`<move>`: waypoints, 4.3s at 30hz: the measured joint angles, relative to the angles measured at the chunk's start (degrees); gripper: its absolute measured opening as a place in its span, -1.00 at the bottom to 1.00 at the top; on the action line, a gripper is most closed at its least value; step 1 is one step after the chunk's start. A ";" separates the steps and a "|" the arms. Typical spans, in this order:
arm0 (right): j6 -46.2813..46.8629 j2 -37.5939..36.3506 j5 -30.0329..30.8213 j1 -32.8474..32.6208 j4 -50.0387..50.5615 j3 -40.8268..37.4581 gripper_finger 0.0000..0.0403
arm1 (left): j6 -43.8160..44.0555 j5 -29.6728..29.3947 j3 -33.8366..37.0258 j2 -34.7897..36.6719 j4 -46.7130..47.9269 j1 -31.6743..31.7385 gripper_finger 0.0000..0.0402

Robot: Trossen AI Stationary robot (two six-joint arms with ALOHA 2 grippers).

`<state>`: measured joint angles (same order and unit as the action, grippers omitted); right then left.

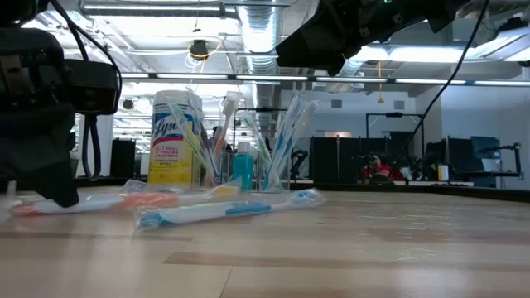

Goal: Pick & Place toothbrushing station
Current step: Put the orange toothbrush into the transparent organizer

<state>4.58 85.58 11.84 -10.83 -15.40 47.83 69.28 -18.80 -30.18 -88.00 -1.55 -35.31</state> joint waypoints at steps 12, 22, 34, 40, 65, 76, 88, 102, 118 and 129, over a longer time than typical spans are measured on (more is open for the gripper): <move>0.00 0.00 0.00 -0.01 -0.02 0.00 -0.34 | -5.55 -10.34 0.18 5.38 -0.27 -1.94 -0.97; -0.08 0.00 0.00 0.00 -1.81 0.00 -0.32 | -12.64 -17.27 0.10 9.84 -1.63 -2.64 -0.97; -4.66 0.00 -5.78 0.14 -8.80 -0.02 -0.26 | -23.56 -20.75 0.01 11.14 -8.62 -2.64 -0.97; -5.78 0.00 -6.94 0.25 -10.59 -0.02 -0.21 | -28.93 -20.88 0.01 11.14 -12.80 -2.57 -0.97; -7.63 0.00 -10.60 0.46 -11.37 -0.02 -0.79 | -32.87 -21.15 0.01 11.14 -15.71 -2.54 -0.97; -8.04 0.00 -10.60 0.46 -12.44 -0.02 -0.99 | -32.88 -21.19 0.01 11.14 -15.75 -2.54 -0.97; -8.16 -0.15 -10.56 0.65 -12.25 -0.02 -1.00 | -33.08 -24.32 0.01 11.38 -15.49 -2.56 -0.51; -9.11 -1.10 -10.50 7.24 -3.01 4.43 -1.00 | -34.52 -24.43 -0.04 14.59 -14.94 -2.64 -0.33; -12.28 -1.09 -10.34 14.35 15.13 17.12 -1.00 | -35.00 -24.47 -0.04 14.59 -14.77 -2.54 -0.41; -12.24 -1.09 -9.68 21.72 18.27 18.53 -1.00 | -35.00 -24.47 -0.04 14.57 -14.46 -2.54 -0.43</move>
<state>-7.66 84.49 2.16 10.88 2.87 66.37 34.28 -43.27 -30.22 -73.43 -16.01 -37.85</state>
